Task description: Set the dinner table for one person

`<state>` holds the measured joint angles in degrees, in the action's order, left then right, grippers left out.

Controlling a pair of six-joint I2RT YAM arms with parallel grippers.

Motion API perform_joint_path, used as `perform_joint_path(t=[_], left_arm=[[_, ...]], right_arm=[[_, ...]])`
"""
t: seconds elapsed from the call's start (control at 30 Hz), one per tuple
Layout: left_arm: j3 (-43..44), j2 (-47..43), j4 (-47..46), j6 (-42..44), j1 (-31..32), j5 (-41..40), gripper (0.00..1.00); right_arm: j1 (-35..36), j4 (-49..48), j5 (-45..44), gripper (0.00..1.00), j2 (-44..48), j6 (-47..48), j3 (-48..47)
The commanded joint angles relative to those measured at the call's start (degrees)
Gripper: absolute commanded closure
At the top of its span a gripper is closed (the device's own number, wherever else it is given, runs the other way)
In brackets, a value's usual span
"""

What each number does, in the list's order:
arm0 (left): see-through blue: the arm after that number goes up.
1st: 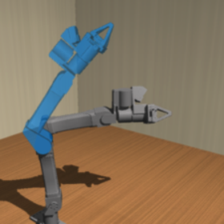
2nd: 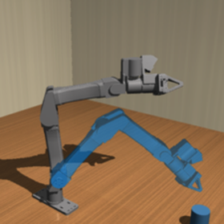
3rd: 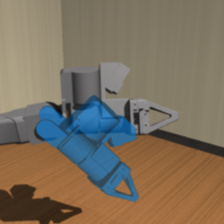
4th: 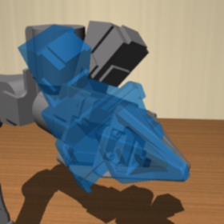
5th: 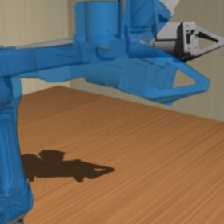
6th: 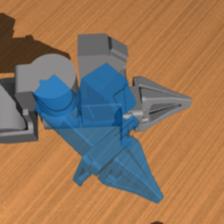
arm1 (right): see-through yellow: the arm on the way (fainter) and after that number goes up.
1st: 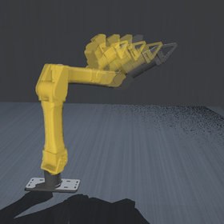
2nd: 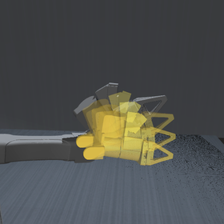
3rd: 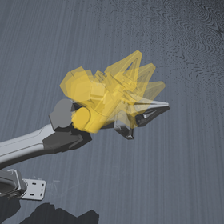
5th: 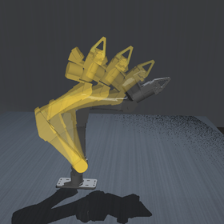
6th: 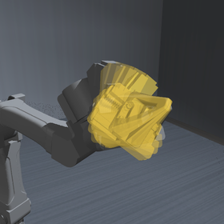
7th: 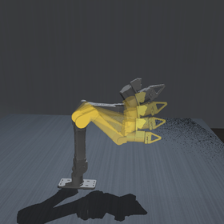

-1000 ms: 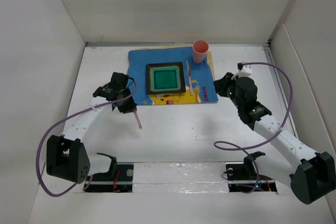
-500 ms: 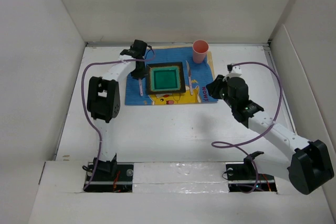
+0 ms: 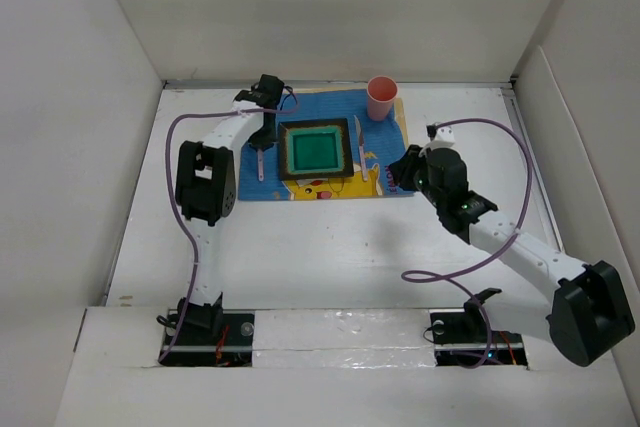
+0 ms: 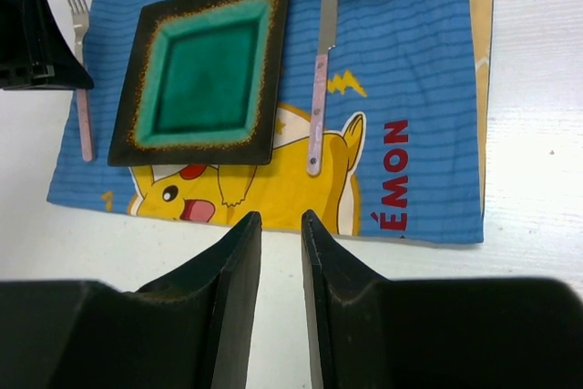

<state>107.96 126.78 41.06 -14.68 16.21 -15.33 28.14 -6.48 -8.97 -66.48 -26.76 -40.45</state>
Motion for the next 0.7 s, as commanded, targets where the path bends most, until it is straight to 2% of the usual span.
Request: perform_joint_path(t=[0.0,0.57,0.67], left_arm=[[2.08,1.19,1.92,0.88,0.23,-1.02,1.0],[0.86,3.3,0.78,0.0,0.23,1.62,1.0],[-1.08,3.03,0.43,-0.44,0.23,0.48,0.93]], right_arm=[[0.51,-1.61,-1.66,0.7,-0.41,0.84,-2.44],[2.09,-1.26,-3.6,0.7,-1.46,1.36,-2.88],[2.09,-1.6,-4.65,0.69,-1.02,1.28,-2.62]])
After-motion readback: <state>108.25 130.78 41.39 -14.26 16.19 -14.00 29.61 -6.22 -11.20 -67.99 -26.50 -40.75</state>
